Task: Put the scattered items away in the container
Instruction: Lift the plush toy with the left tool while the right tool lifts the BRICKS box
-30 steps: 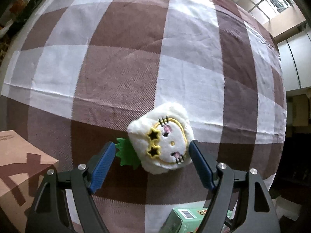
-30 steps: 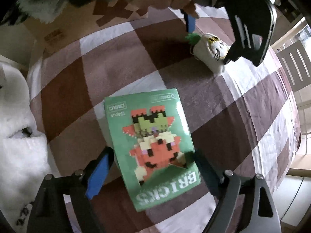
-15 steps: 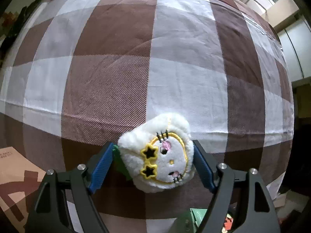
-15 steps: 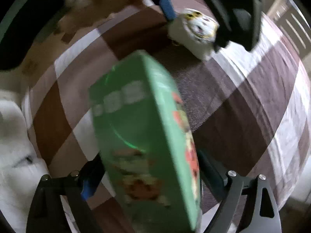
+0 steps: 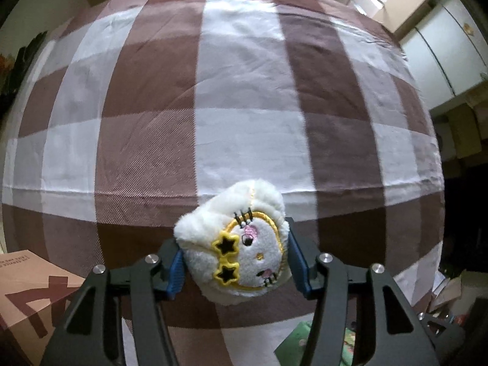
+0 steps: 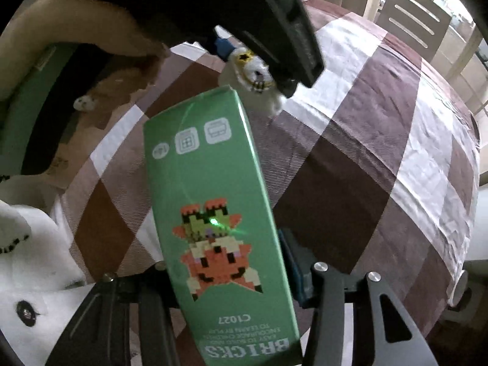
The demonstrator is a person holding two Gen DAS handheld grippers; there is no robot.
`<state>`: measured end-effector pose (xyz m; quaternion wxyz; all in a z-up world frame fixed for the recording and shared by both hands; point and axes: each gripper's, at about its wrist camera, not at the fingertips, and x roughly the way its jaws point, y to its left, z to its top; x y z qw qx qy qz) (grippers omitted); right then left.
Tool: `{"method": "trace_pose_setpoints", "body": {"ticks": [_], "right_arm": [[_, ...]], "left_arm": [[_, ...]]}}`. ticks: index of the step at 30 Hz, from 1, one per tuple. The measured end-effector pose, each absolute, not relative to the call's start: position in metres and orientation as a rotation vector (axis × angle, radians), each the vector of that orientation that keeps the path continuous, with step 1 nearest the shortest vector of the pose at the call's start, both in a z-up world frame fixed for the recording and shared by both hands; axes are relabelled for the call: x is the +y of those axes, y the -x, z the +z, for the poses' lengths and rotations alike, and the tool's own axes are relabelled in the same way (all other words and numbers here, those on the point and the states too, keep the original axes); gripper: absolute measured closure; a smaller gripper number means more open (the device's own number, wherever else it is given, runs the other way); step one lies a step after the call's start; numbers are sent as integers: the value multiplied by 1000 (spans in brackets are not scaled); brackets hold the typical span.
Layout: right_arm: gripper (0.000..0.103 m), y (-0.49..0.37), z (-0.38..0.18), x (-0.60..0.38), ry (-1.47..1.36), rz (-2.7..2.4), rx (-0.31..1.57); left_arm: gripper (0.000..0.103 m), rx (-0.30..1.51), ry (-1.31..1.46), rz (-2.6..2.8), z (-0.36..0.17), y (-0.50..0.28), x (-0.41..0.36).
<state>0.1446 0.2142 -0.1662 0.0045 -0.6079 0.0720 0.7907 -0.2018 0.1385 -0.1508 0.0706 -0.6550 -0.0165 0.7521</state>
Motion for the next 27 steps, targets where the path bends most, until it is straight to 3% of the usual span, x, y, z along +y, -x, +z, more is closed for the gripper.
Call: {"method": "trace_pose_setpoints", "body": {"ticks": [12, 27], "right_arm": [[53, -157, -136, 173, 1770, 2472, 87], [53, -193, -100, 137, 1659, 2469, 149]], "left_arm": [[46, -85, 1861, 2251, -85, 172, 146], [46, -84, 1784, 2314, -15, 91, 115]]}}
